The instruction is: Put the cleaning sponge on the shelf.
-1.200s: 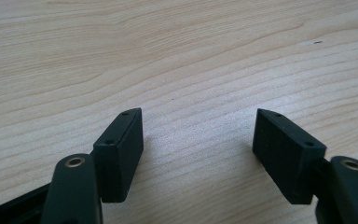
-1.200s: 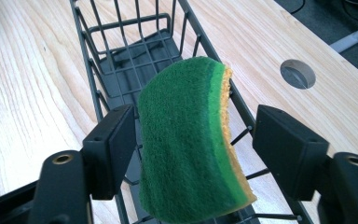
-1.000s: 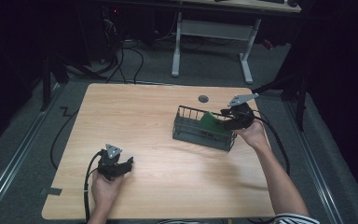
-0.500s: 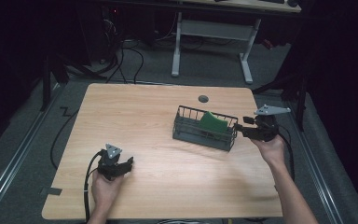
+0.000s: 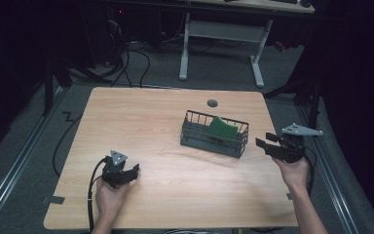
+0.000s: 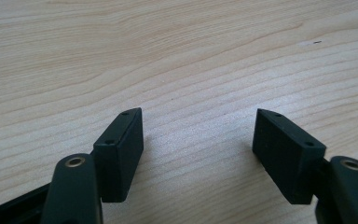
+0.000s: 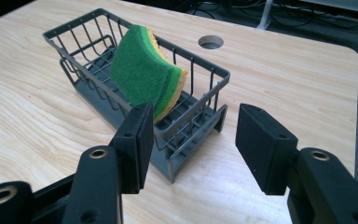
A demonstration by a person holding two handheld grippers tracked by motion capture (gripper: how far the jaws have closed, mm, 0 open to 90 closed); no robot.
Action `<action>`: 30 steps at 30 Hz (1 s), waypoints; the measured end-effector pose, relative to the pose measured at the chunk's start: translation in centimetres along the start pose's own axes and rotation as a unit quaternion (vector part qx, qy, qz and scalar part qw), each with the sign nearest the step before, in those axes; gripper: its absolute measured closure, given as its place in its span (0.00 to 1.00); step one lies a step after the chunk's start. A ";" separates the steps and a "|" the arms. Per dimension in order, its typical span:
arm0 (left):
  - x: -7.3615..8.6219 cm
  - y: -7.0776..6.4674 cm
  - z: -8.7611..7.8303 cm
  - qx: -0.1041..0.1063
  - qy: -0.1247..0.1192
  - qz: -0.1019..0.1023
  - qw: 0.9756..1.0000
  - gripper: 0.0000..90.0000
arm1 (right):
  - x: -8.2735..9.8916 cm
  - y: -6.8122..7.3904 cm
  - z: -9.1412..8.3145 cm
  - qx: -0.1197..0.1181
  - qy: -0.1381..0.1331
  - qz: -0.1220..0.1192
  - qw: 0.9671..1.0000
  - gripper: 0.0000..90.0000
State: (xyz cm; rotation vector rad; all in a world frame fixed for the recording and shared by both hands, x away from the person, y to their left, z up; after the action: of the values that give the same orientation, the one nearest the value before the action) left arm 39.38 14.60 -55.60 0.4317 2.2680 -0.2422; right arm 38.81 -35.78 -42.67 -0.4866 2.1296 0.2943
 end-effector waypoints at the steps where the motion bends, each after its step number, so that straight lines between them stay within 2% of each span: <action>1: 0.0 0.0 0.0 0.000 0.000 0.000 1.000 0.38 | 0.2 0.1 -0.2 0.002 -0.001 0.003 1.000 0.52; 12: 0.0 0.0 0.0 0.000 0.000 0.000 1.000 0.38 | 3.8 0.6 -1.7 0.014 -0.011 0.040 0.999 0.52; 15: 0.0 0.0 0.0 0.000 0.000 0.000 1.000 0.38 | 4.6 0.8 -1.9 0.018 -0.011 0.046 0.999 0.52; 20: 0.0 0.0 0.0 0.000 0.000 0.000 1.000 0.38 | 5.2 1.6 -2.1 0.025 -0.012 0.038 0.999 0.52; 24: 0.0 0.0 0.0 0.000 0.000 0.000 1.000 0.38 | 5.5 2.2 -1.8 0.027 -0.015 0.036 0.999 0.52; 30: 0.0 0.0 0.0 0.000 0.000 0.000 1.000 0.38 | 7.4 2.7 -0.4 0.017 -0.008 0.060 0.998 0.52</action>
State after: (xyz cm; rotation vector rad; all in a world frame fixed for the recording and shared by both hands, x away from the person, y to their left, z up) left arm 39.36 14.59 -55.60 0.4305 2.2687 -0.2420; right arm 33.51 -35.29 -48.42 -0.3371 2.1474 0.3277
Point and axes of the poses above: each handheld gripper's, and its own axes: z roughly forward along the jaws, x roughly out of its underside, y roughly to its left, the point moved 3 cm from there along z, roughly forward along the jaws, and after that the axes turned 2 degrees about -z, right-handed, at the moved point
